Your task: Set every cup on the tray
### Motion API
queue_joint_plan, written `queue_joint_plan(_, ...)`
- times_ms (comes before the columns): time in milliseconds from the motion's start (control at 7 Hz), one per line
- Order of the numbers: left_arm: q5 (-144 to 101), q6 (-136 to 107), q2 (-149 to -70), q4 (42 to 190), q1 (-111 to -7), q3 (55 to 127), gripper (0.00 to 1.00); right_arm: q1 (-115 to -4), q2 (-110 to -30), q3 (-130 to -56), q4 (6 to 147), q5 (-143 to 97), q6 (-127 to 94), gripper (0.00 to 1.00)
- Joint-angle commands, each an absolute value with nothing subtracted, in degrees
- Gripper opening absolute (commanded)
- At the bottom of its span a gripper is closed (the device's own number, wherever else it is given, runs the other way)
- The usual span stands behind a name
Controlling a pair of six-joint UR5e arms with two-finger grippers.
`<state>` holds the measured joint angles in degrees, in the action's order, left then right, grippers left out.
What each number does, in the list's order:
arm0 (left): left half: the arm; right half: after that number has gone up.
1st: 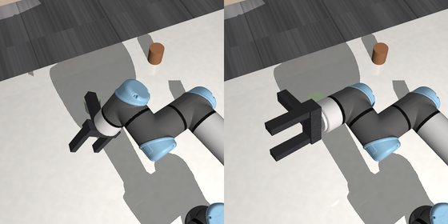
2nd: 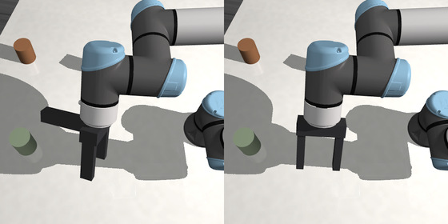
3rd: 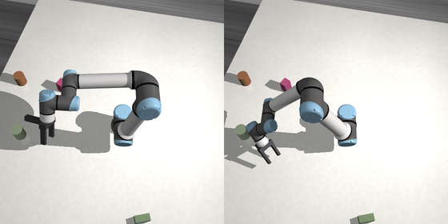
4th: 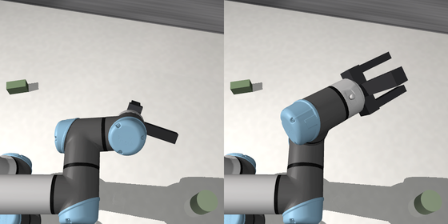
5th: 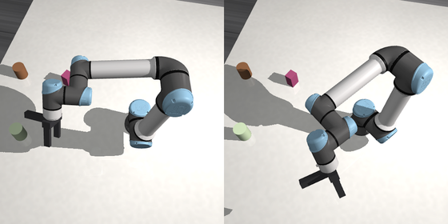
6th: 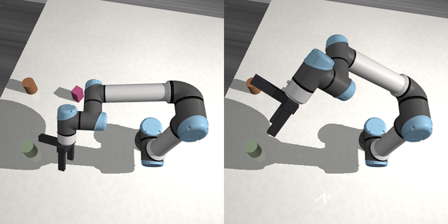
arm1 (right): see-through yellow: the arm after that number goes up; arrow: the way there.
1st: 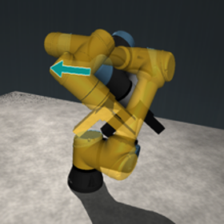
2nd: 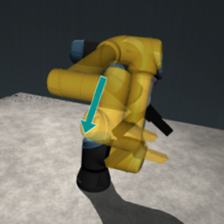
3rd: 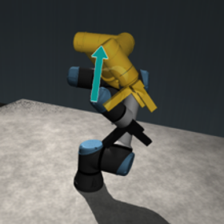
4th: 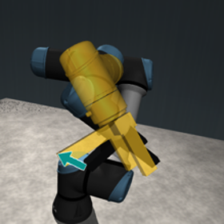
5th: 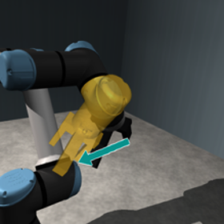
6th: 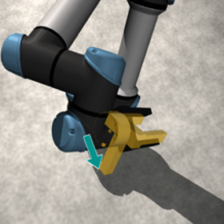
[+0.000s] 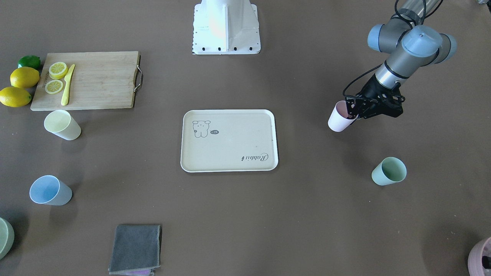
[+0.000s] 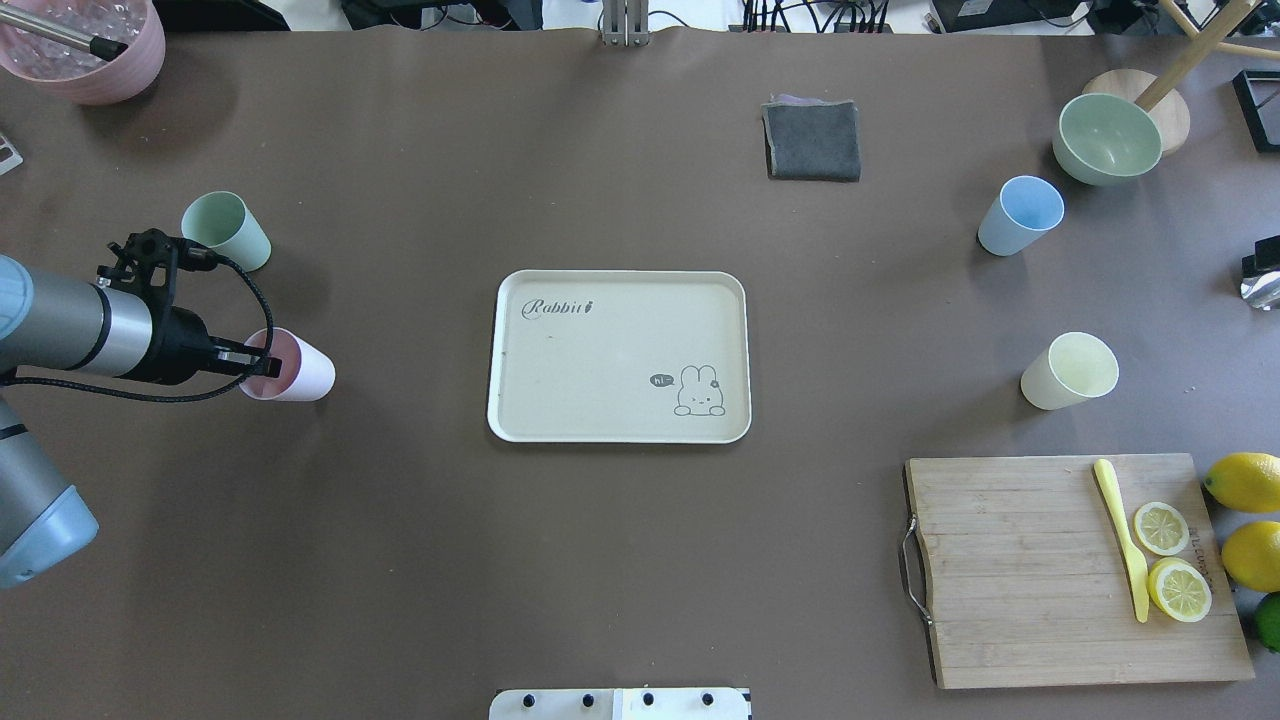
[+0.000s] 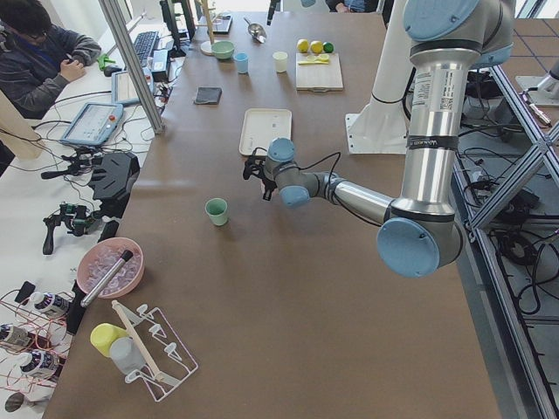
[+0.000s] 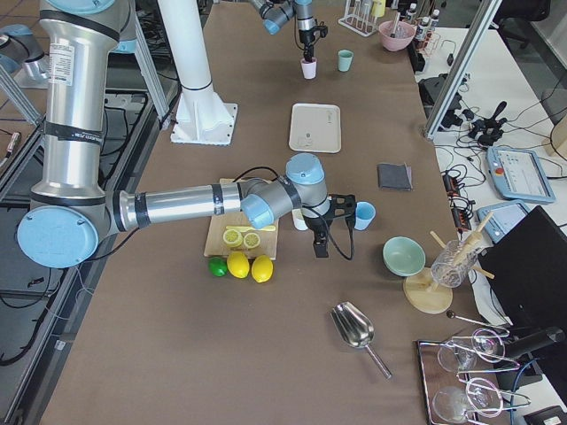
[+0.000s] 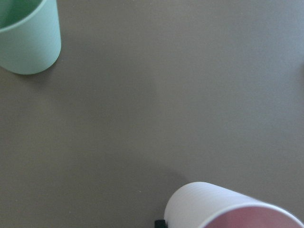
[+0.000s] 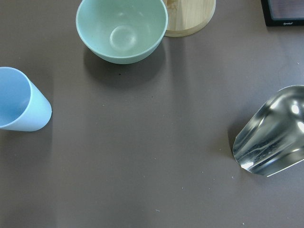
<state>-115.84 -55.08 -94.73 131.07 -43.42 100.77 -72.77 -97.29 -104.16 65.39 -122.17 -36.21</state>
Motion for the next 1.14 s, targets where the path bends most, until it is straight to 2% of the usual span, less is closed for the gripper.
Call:
queue_joint_plan(0, -115.49, -60.07, -105.83, 114.95, -42.81, 104.24, 0.0, -72.77, -97.29, -104.06, 65.39, -122.08, -36.21, 1.0)
queue_joint_plan(286, -110.78, -64.4, -116.93, 102.27, -35.81, 103.89, 0.0, -72.69, -96.6, -102.75, 65.48, -121.99, -36.12, 1.0)
queue_joint_plan(429, -108.48, -66.42, -120.11, 99.69, -32.47, 103.02, 0.0, -72.69, -94.68, -101.26, 65.65, -121.99, -36.12, 1.0)
queue_joint_plan(1000, -103.46, -67.68, -122.17, 100.02, -28.49, 98.79, 0.0, -72.25, -88.25, -95.98, 65.83, -122.17, -35.86, 1.0)
